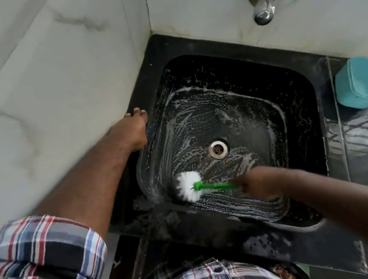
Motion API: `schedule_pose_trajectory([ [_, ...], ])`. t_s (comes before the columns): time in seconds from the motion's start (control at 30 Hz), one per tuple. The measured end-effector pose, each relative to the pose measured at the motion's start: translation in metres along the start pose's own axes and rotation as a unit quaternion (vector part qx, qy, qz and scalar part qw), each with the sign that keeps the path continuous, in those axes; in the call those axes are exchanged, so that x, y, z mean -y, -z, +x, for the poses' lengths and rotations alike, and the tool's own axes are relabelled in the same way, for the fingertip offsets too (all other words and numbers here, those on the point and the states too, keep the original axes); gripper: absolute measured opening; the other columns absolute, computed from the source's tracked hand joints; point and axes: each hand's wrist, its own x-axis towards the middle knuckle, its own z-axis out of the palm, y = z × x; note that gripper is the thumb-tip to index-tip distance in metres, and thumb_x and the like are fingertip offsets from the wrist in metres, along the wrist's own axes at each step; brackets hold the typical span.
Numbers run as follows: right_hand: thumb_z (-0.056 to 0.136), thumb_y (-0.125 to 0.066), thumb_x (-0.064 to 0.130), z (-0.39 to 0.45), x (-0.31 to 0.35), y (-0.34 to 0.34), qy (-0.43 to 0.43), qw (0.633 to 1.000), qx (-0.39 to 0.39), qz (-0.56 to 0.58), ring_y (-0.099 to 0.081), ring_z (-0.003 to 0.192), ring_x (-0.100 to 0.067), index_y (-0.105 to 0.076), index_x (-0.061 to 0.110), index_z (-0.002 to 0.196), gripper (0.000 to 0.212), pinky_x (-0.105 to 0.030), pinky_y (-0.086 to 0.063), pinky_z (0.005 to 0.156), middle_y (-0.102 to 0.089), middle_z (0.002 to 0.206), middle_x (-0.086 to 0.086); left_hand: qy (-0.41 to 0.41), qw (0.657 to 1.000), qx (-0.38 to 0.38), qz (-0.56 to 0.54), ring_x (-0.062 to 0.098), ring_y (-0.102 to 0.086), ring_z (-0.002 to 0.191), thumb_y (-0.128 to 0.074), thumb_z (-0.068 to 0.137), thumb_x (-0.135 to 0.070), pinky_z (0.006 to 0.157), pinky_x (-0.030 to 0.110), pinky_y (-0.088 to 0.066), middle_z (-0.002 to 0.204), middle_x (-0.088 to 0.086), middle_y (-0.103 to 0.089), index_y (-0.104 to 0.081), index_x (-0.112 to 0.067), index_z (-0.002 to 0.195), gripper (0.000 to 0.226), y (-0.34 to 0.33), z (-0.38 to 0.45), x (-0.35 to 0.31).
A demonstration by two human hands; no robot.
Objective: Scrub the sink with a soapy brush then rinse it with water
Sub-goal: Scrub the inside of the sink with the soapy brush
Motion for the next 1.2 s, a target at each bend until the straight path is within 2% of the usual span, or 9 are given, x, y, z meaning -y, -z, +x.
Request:
schedule_pose_trajectory([
  [0.2,0.09,-0.046,0.015,0.007,-0.061,0.026,-0.159,0.972,-0.171,0.04,-0.068,0.1,-0.031,-0.044,0.037,0.144,0.058,-0.032,-0.053,0.076,-0.07,0.113,-0.012,-0.002,1.0,-0.001,0.001,0.03,-0.015,0.151,-0.053,0.093,-0.004,0.119,0.047,-0.026,0.166,0.006,-0.001,-0.009,-0.016,0.158,0.079,-0.001,0.0,0.002],
  [0.47,0.09,-0.047,0.016,-0.001,-0.046,-0.004,-0.107,0.992,-0.067,0.026,-0.068,0.099,-0.026,-0.052,0.031,0.138,0.051,-0.027,-0.05,0.077,-0.07,0.111,-0.009,-0.004,1.0,0.0,0.0,0.03,-0.016,0.15,-0.056,0.093,-0.005,0.118,0.048,-0.028,0.166,0.005,-0.002,-0.011,-0.017,0.158,0.08,-0.002,0.002,0.003],
  [0.57,0.09,-0.047,0.014,0.004,-0.072,0.019,-0.193,0.974,-0.115,0.021,-0.067,0.104,-0.03,-0.054,0.024,0.136,0.048,-0.032,-0.052,0.082,-0.068,0.116,-0.013,-0.005,1.0,-0.003,0.007,0.03,-0.016,0.15,-0.057,0.093,-0.006,0.118,0.047,-0.028,0.166,0.006,-0.002,-0.011,-0.017,0.158,0.08,-0.002,0.003,0.004],
  [0.63,0.09,-0.044,0.008,0.02,-0.047,0.023,-0.173,0.974,-0.136,0.058,-0.066,0.107,-0.03,-0.05,0.019,0.14,0.051,-0.034,-0.052,0.084,-0.066,0.12,-0.015,-0.006,1.0,0.0,0.011,0.031,-0.017,0.15,-0.055,0.093,-0.007,0.118,0.047,-0.027,0.166,0.006,-0.002,-0.01,-0.017,0.158,0.08,-0.002,0.005,0.005],
  [0.73,0.089,-0.043,0.005,0.02,-0.02,-0.004,-0.101,0.989,-0.087,0.069,-0.066,0.105,-0.03,-0.046,0.02,0.143,0.056,-0.034,-0.053,0.084,-0.066,0.118,-0.015,-0.005,1.0,-0.001,0.013,0.031,-0.017,0.15,-0.056,0.092,-0.009,0.119,0.046,-0.026,0.166,0.007,-0.002,-0.01,-0.016,0.158,0.081,-0.005,0.008,0.006],
  [0.9,0.094,-0.047,0.015,0.004,-0.068,0.007,-0.169,0.982,-0.078,0.023,-0.066,0.109,-0.03,-0.049,0.017,0.14,0.046,-0.035,-0.052,0.089,-0.067,0.121,-0.013,0.0,1.0,0.004,0.011,0.031,-0.016,0.15,-0.058,0.092,-0.011,0.12,0.045,-0.023,0.166,0.007,-0.002,-0.01,-0.015,0.158,0.082,-0.003,0.009,0.004],
  [1.03,0.092,-0.04,0.007,0.029,-0.011,-0.01,-0.135,0.976,-0.102,0.137,-0.065,0.103,-0.03,-0.043,0.016,0.143,0.051,-0.035,-0.053,0.083,-0.065,0.119,-0.015,-0.006,1.0,0.003,0.013,0.032,-0.018,0.149,-0.057,0.092,-0.011,0.12,0.043,-0.024,0.165,0.009,-0.004,-0.011,-0.014,0.158,0.08,-0.004,0.007,0.003],
  [1.13,0.09,-0.043,0.01,0.008,-0.041,-0.013,-0.145,0.981,-0.073,0.108,-0.068,0.088,-0.026,-0.056,0.018,0.131,0.043,-0.028,-0.049,0.062,-0.069,0.104,-0.01,-0.009,1.0,0.009,0.012,0.032,-0.019,0.149,-0.056,0.092,-0.01,0.12,0.043,-0.024,0.165,0.009,-0.004,-0.012,-0.014,0.158,0.08,-0.004,0.007,0.003],
  [1.2,0.09,-0.046,0.012,0.002,-0.06,-0.001,-0.173,0.977,-0.082,0.091,-0.07,0.09,-0.026,-0.059,0.017,0.128,0.04,-0.03,-0.053,0.064,-0.071,0.107,-0.011,-0.008,1.0,0.01,0.016,0.032,-0.019,0.149,-0.056,0.091,-0.009,0.12,0.045,-0.024,0.165,0.009,-0.004,-0.012,-0.014,0.158,0.08,-0.004,0.006,0.004],
])
